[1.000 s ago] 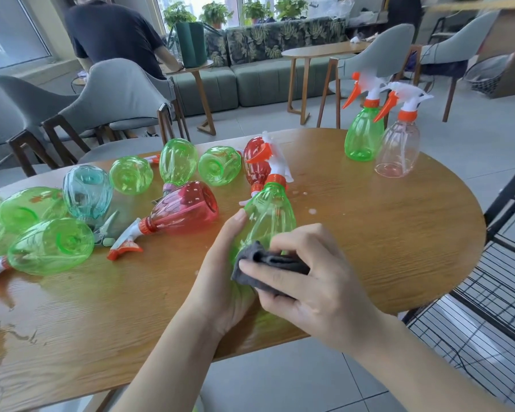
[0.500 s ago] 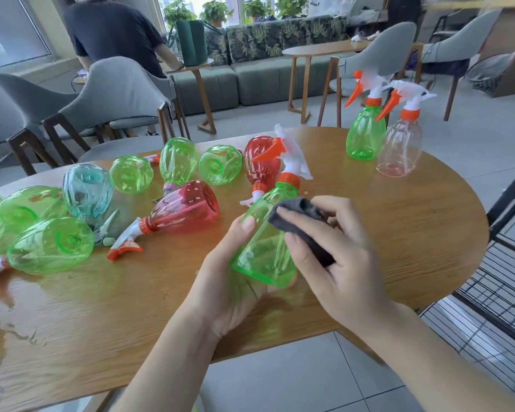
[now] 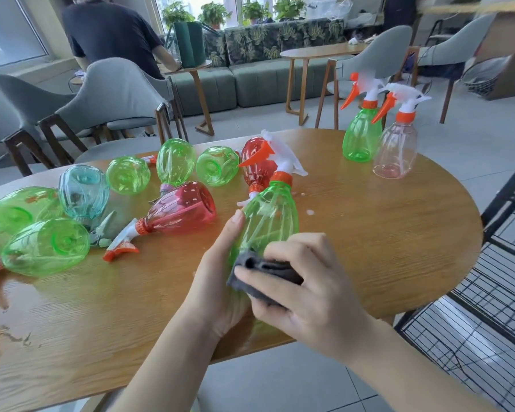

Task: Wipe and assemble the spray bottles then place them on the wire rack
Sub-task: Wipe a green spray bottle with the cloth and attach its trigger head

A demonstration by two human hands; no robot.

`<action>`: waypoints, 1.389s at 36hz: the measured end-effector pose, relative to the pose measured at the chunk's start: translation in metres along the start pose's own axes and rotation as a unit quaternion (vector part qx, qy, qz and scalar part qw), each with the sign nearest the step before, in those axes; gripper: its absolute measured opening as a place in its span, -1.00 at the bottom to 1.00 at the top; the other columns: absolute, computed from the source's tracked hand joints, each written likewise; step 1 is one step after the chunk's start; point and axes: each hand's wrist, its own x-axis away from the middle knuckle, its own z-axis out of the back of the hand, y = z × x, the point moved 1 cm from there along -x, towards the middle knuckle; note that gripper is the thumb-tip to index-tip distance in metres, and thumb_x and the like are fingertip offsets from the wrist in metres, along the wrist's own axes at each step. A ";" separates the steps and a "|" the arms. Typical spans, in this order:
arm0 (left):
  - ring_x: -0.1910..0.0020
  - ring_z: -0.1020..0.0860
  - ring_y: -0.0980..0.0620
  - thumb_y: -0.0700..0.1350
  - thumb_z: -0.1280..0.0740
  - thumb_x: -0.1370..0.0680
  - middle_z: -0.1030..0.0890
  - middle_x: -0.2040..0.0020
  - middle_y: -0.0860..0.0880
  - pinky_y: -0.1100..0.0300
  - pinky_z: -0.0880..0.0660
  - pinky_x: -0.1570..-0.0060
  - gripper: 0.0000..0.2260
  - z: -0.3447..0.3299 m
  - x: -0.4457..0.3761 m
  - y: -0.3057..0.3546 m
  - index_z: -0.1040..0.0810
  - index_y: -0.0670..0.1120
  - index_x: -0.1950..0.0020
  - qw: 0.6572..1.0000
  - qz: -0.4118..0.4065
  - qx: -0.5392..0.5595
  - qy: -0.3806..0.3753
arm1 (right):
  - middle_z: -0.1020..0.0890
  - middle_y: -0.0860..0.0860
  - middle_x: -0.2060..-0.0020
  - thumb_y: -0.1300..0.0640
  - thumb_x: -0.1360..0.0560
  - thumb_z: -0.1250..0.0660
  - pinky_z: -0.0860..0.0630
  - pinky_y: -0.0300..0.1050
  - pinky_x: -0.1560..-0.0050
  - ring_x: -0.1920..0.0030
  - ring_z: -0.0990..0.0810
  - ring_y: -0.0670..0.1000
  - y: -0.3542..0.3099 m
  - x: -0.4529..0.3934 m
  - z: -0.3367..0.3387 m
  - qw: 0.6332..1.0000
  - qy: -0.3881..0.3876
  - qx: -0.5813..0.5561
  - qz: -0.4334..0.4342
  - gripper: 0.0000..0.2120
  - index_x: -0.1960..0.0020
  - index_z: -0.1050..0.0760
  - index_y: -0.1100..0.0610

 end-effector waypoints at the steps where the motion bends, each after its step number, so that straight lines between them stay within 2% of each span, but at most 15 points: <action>1: -0.14 -0.65 -0.14 0.17 -0.27 -0.65 -0.63 -0.14 -0.20 0.05 -0.62 -0.16 -0.47 0.000 0.000 0.000 -0.49 -0.23 -0.41 1.000 -0.009 -0.002 0.006 | -0.49 -0.01 -0.13 0.10 -0.56 -0.46 -0.55 0.09 -0.03 -0.07 -0.45 0.09 0.002 -0.001 0.000 1.000 0.003 0.005 0.001 -0.83 -0.12 -0.74 0.06; 4: -0.22 -0.60 -0.19 0.13 -0.27 -0.64 -0.59 -0.24 -0.26 -0.03 -0.58 -0.26 -0.49 0.002 -0.004 0.000 -0.53 -0.23 -0.41 0.999 -0.040 -0.016 0.015 | -0.50 -0.01 -0.11 0.06 -0.60 -0.44 -0.54 0.11 -0.09 -0.08 -0.46 0.08 0.010 -0.005 0.003 0.999 0.030 0.001 -0.044 -0.83 -0.15 -0.73 0.03; 10: -0.03 -0.64 -0.17 0.13 -0.32 -0.56 -0.63 -0.19 -0.21 -0.10 -0.60 0.06 -0.48 0.002 -0.005 -0.003 -0.56 -0.14 -0.43 0.997 -0.037 -0.071 0.008 | -0.54 0.05 -0.10 0.02 -0.64 -0.33 -0.48 -0.03 -0.22 -0.16 -0.54 0.15 0.034 -0.016 0.017 0.967 0.067 -0.090 -0.227 -0.77 -0.23 -0.66 0.04; 14: -0.07 -0.65 -0.18 0.16 -0.36 -0.55 -0.62 -0.25 -0.21 -0.09 -0.60 0.05 -0.43 0.000 -0.004 -0.005 -0.52 -0.11 -0.48 0.994 -0.048 -0.100 0.006 | -0.53 0.06 -0.13 0.04 -0.65 -0.31 -0.49 -0.08 -0.29 -0.26 -0.54 0.04 0.033 -0.013 0.016 0.942 0.079 -0.143 -0.293 -0.75 -0.29 -0.60 0.02; 16: -0.11 -0.62 -0.18 0.19 -0.49 -0.49 -0.59 -0.29 -0.22 -0.09 -0.58 0.01 -0.33 0.001 -0.003 -0.006 -0.47 -0.11 -0.51 0.990 -0.064 -0.127 0.003 | -0.53 0.08 -0.12 0.08 -0.64 -0.32 -0.45 -0.17 -0.28 -0.25 -0.55 -0.01 0.027 -0.011 0.015 0.945 0.082 -0.135 -0.286 -0.76 -0.27 -0.63 0.08; 19: -0.15 -0.60 -0.20 0.12 -0.62 -0.39 -0.57 -0.30 -0.22 -0.12 -0.55 -0.05 -0.26 0.003 -0.003 -0.007 -0.47 -0.09 -0.48 0.987 -0.081 -0.137 -0.005 | -0.54 0.11 -0.10 0.12 -0.63 -0.34 -0.50 -0.04 -0.24 -0.18 -0.58 0.11 0.022 -0.009 0.014 0.958 0.075 -0.120 -0.250 -0.76 -0.24 -0.67 0.16; 22: -0.10 -0.62 -0.22 0.05 -0.67 -0.31 -0.59 -0.25 -0.22 -0.12 -0.61 0.04 -0.27 0.005 -0.004 -0.006 -0.53 -0.07 -0.42 0.988 -0.083 -0.132 -0.012 | -0.55 0.08 -0.09 0.09 -0.64 -0.33 -0.50 0.01 -0.23 -0.17 -0.58 0.13 0.029 -0.012 0.016 0.957 0.074 -0.117 -0.254 -0.76 -0.25 -0.65 0.10; 26: -0.11 -0.62 -0.21 0.03 -0.68 -0.28 -0.61 -0.27 -0.22 -0.12 -0.61 0.00 -0.25 0.002 -0.004 -0.007 -0.54 -0.09 -0.42 0.987 -0.080 -0.138 -0.011 | -0.54 0.05 -0.09 0.06 -0.65 -0.32 -0.50 -0.09 -0.24 -0.20 -0.57 0.02 0.036 -0.015 0.020 0.940 0.082 -0.141 -0.299 -0.78 -0.25 -0.63 0.04; 30: -0.16 -0.60 -0.20 -0.01 -0.57 -0.40 -0.59 -0.26 -0.23 -0.11 -0.54 -0.11 -0.39 0.004 -0.002 -0.007 -0.53 -0.11 -0.42 0.987 -0.093 -0.135 0.000 | -0.55 0.11 -0.10 0.14 -0.63 -0.36 -0.47 -0.17 -0.24 -0.20 -0.58 0.01 0.025 -0.011 0.016 0.946 0.077 -0.143 -0.279 -0.79 -0.23 -0.66 0.15; 32: -0.17 -0.59 -0.20 -0.02 -0.45 -0.49 -0.58 -0.25 -0.24 -0.10 -0.54 -0.12 -0.46 0.004 -0.002 -0.006 -0.49 -0.15 -0.44 0.987 -0.102 -0.125 0.015 | -0.55 0.13 -0.09 0.12 -0.63 -0.37 -0.53 0.00 -0.17 -0.13 -0.60 0.12 0.018 -0.009 0.013 0.960 0.066 -0.134 -0.236 -0.78 -0.22 -0.68 0.16; 34: -0.24 -0.56 -0.23 0.00 -0.45 -0.52 -0.54 -0.30 -0.28 -0.09 -0.54 -0.19 -0.37 0.003 -0.002 -0.003 -0.39 -0.23 -0.51 0.987 -0.104 -0.116 0.028 | -0.54 0.08 -0.10 0.08 -0.64 -0.37 -0.54 0.13 -0.05 -0.05 -0.60 0.14 0.009 -0.006 0.011 0.979 0.051 -0.106 -0.168 -0.78 -0.22 -0.68 0.12; 37: -0.22 -0.54 -0.24 0.09 -0.54 -0.48 -0.49 -0.24 -0.31 -0.01 -0.60 -0.17 -0.17 0.004 -0.002 0.000 -0.27 -0.32 -0.55 0.993 -0.078 -0.078 0.032 | -0.55 0.03 -0.10 0.07 -0.62 -0.42 -0.50 0.13 -0.03 -0.03 -0.54 0.10 -0.001 -0.002 0.008 0.997 0.014 -0.047 -0.063 -0.80 -0.19 -0.72 0.08; 41: -0.25 -0.50 -0.18 0.10 -0.42 -0.58 -0.44 -0.28 -0.26 0.01 -0.53 -0.27 -0.23 0.003 -0.001 0.001 -0.21 -0.30 -0.59 0.997 -0.074 -0.032 0.018 | -0.48 0.00 -0.16 0.07 -0.60 -0.43 -0.46 0.09 -0.08 -0.08 -0.47 0.10 0.001 0.002 0.005 1.000 -0.022 -0.004 0.010 -0.80 -0.19 -0.72 0.05; 46: -0.14 -0.66 -0.18 0.08 -0.24 -0.63 -0.64 -0.16 -0.28 0.03 -0.64 -0.08 -0.51 0.001 0.000 -0.001 -0.57 -0.28 -0.35 0.998 -0.045 -0.032 -0.012 | -0.50 -0.01 -0.15 0.03 -0.63 -0.41 -0.51 0.11 -0.09 -0.09 -0.47 0.09 0.010 -0.004 0.009 1.000 0.007 0.005 -0.009 -0.79 -0.22 -0.71 0.05; 50: -0.09 -0.64 -0.14 0.04 -0.46 -0.49 -0.64 -0.15 -0.21 0.00 -0.59 -0.07 -0.51 0.002 -0.005 0.000 -0.58 -0.19 -0.34 0.992 -0.092 -0.088 -0.011 | -0.54 0.02 -0.12 0.03 -0.67 -0.35 -0.50 0.15 -0.09 -0.07 -0.49 0.09 0.023 -0.013 0.015 0.994 0.044 -0.024 -0.097 -0.76 -0.26 -0.67 0.08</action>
